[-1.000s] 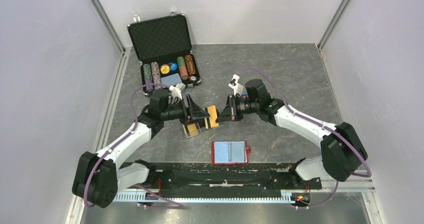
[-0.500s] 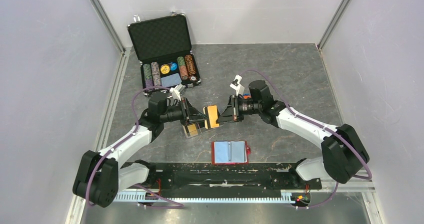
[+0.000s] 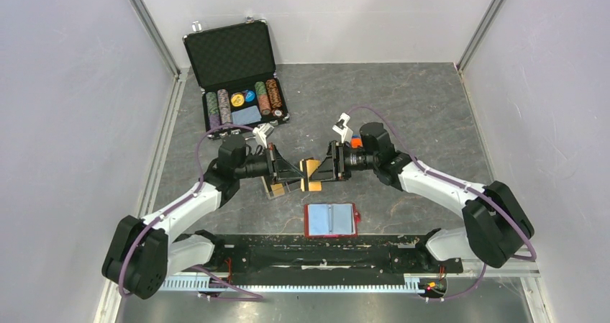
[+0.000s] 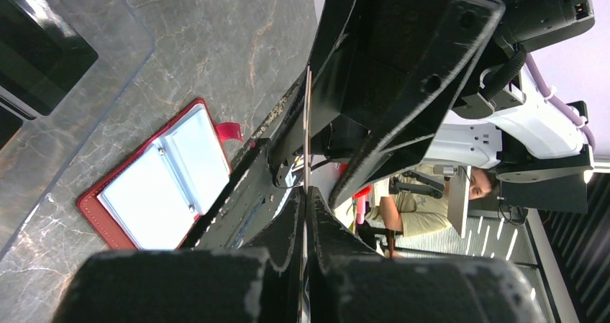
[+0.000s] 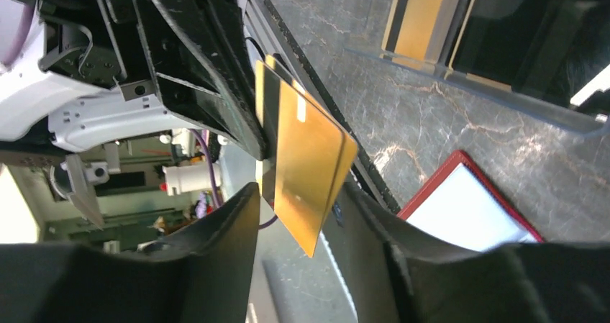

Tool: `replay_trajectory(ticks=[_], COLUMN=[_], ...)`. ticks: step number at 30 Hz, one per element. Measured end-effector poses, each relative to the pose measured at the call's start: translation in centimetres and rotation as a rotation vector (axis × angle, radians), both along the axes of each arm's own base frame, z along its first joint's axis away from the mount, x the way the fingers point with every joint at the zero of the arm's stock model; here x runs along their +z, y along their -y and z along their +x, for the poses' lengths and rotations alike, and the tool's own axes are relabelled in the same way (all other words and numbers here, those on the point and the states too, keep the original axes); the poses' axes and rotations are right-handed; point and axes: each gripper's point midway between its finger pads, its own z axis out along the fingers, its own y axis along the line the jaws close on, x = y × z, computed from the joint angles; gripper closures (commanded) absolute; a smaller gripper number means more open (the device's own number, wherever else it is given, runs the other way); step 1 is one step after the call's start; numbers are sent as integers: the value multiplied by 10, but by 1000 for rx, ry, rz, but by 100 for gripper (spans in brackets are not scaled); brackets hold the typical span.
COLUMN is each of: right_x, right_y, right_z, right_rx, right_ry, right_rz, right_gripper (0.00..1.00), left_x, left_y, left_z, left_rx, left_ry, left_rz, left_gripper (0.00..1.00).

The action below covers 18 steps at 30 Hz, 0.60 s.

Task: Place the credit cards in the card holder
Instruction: Place the credit card in the storage box.

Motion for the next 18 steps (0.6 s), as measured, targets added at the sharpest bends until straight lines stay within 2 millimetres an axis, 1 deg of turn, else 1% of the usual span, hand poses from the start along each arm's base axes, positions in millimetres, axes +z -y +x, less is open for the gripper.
replay_trajectory(ticks=[3,4,5,9,10,11,12,13,14,15,16,17,18], right_x=[8,9,10,10,10,11,12,15,16,17,16,16,15], right_y=[-2,-2,-2,-2,-2,-2,-2,-3,-3,-4,-4,-3,-3], right_z=[0,0,1,2,2,2,3,3,3,2,2,3,4], right_rx=[-1,-3,-4,-13,-16,-17,-18,-12,-10,-7,-7,-13,-18], right_ry=[31,38,44,50,45,43,42,47,54,55,56,58,58], right_rz=[35,42,48,63,64,67,75,86,90,92,91,90,88], right_gripper=[43,44,48,84,93,98,100,100,100,100,100,100,100], left_x=[2,3,4,8,8,8,6,3,1,-1,-2,-2,-2], left_y=[2,1,1,1,0,0,0,-2,-2,-2,-3,-3,-3], left_z=[-3,-3,-4,-5,-5,-6,-6,-6,-7,-8,-9,-10,-11], left_rx=[-9,-9,-9,-9,-9,-9,-5,2,4,4,2,0,0], left_ry=[4,8,11,24,25,25,20,10,3,-4,-8,-8,-8], left_rz=[-2,-4,-5,-11,-11,-10,-6,2,6,10,12,12,11], left_gripper=[98,98,98,97,94,88,80,68,52,42,35,29,27])
